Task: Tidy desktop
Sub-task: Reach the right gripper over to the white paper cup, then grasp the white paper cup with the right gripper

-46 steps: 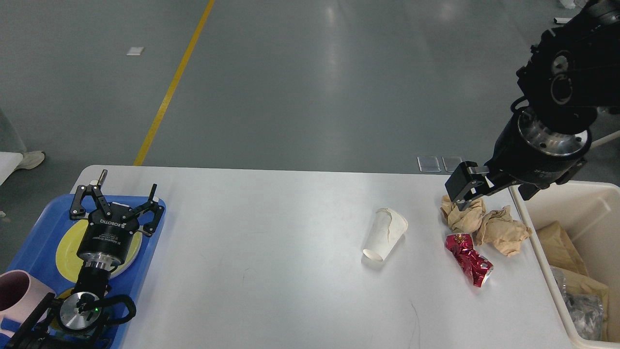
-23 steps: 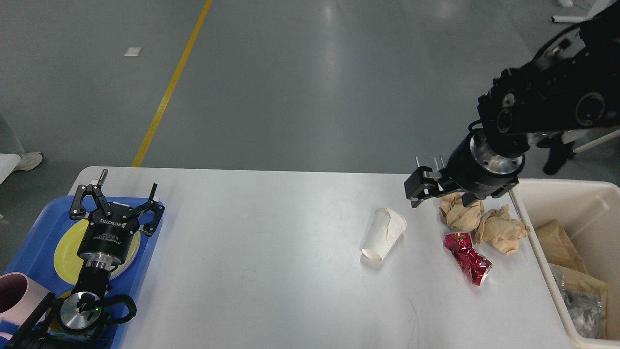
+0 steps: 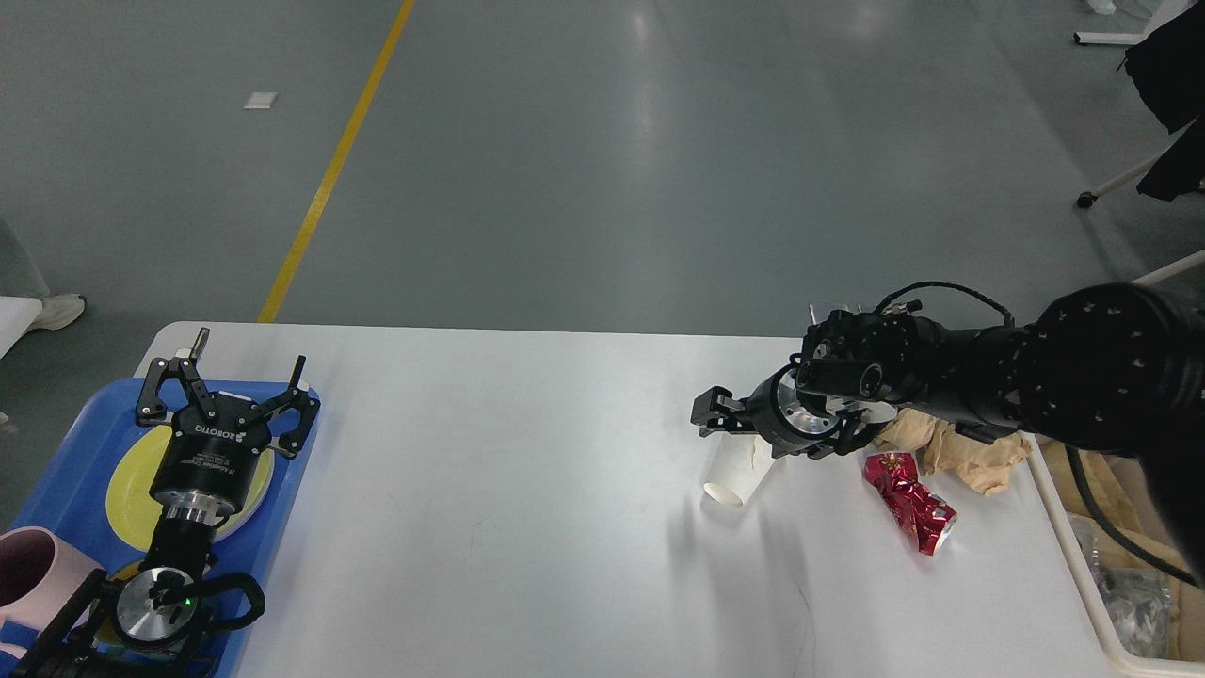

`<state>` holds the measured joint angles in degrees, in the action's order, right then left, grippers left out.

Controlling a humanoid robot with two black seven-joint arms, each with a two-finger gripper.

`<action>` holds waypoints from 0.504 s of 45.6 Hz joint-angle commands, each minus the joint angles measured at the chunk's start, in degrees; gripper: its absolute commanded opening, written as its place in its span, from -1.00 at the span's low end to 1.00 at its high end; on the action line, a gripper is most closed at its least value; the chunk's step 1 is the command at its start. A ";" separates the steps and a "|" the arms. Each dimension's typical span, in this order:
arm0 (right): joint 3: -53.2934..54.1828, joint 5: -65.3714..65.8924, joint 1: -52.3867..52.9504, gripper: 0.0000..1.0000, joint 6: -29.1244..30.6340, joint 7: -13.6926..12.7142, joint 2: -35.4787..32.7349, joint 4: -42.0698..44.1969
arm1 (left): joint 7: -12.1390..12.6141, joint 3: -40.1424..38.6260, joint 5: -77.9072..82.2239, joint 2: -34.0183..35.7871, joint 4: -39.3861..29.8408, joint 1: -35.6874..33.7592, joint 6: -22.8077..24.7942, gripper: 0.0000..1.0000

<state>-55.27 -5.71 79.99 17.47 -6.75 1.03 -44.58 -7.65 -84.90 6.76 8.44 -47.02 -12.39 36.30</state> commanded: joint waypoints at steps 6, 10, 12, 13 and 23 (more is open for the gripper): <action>1.47 -0.18 -8.09 0.92 -5.77 -0.72 2.13 8.27 | 0.00 0.00 0.00 0.00 0.00 -0.01 0.00 0.93; 2.53 -0.01 -9.41 0.92 -8.50 -0.72 2.22 9.07 | 0.00 0.00 -0.08 0.00 0.00 -0.01 0.00 0.93; 2.80 -0.01 -9.67 0.93 -8.94 -0.72 2.31 9.24 | 0.00 0.00 -0.08 0.00 0.09 -0.01 0.00 0.93; 2.80 -0.01 -9.93 0.93 -9.12 -0.63 2.40 9.24 | 0.00 0.00 0.00 0.00 0.00 -0.01 0.00 0.93; 3.50 0.61 -12.83 0.93 -10.00 -0.63 3.63 11.44 | 0.00 0.00 0.00 0.00 0.00 -0.01 0.00 0.93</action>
<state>-52.34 -5.39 68.54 7.59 -7.40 3.93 -34.55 -7.65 -84.90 6.76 8.44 -46.99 -12.39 36.30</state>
